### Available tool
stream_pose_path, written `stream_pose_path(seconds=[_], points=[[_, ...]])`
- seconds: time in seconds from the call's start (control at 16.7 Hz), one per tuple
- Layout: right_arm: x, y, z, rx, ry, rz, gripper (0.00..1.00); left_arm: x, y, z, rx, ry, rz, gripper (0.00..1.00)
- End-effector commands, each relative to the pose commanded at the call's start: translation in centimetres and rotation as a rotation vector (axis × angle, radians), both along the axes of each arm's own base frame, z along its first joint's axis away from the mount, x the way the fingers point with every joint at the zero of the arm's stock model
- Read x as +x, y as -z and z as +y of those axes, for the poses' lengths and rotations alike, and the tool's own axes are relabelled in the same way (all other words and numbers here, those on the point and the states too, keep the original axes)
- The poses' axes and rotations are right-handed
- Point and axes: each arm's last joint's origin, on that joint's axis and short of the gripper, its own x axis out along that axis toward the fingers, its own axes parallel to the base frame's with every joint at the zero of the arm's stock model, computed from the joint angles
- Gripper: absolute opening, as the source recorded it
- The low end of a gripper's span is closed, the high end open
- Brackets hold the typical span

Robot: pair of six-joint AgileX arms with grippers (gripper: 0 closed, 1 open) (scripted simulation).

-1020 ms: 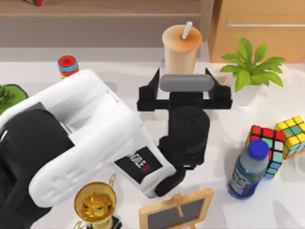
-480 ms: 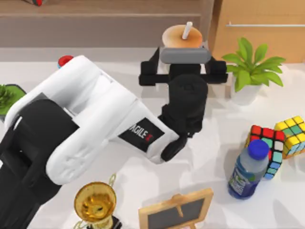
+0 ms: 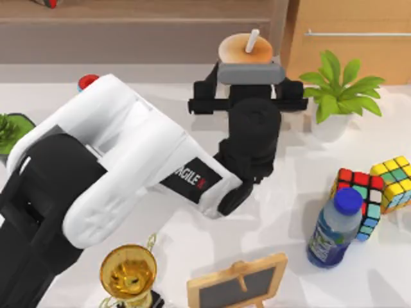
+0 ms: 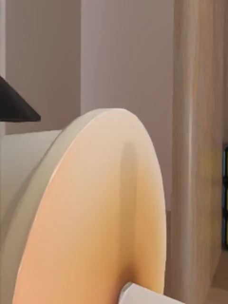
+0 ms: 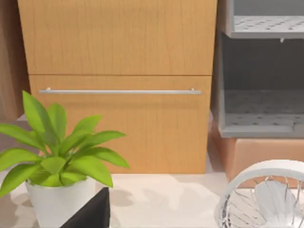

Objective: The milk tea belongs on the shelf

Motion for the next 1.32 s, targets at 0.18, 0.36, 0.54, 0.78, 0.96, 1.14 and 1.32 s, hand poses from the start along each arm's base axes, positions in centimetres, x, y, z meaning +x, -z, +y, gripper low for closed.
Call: stream_pose_path(seconds=[0.18, 0.36, 0.54, 0.78, 0.96, 1.14, 1.32], points=[[0.0, 0.0, 0.0, 0.0, 0.0, 0.0, 1.0, 0.0, 0.0, 0.0, 0.0, 0.0, 0.0, 0.55], [0.0, 0.0, 0.0, 0.0, 0.0, 0.0, 1.0, 0.0, 0.0, 0.0, 0.0, 0.0, 0.0, 0.32], [0.0, 0.0, 0.0, 0.0, 0.0, 0.0, 1.0, 0.0, 0.0, 0.0, 0.0, 0.0, 0.0, 0.1], [0.0, 0.0, 0.0, 0.0, 0.0, 0.0, 1.0, 0.0, 0.0, 0.0, 0.0, 0.0, 0.0, 0.0], [0.0, 0.0, 0.0, 0.0, 0.0, 0.0, 1.0, 0.0, 0.0, 0.0, 0.0, 0.0, 0.0, 0.0], [0.0, 0.0, 0.0, 0.0, 0.0, 0.0, 1.0, -0.12, -0.02, -0.11, 0.002, 0.003, 0.0, 0.0], [0.0, 0.0, 0.0, 0.0, 0.0, 0.0, 1.0, -0.03, 0.27, 0.69, 0.008, -0.035, 0.011, 0.0]])
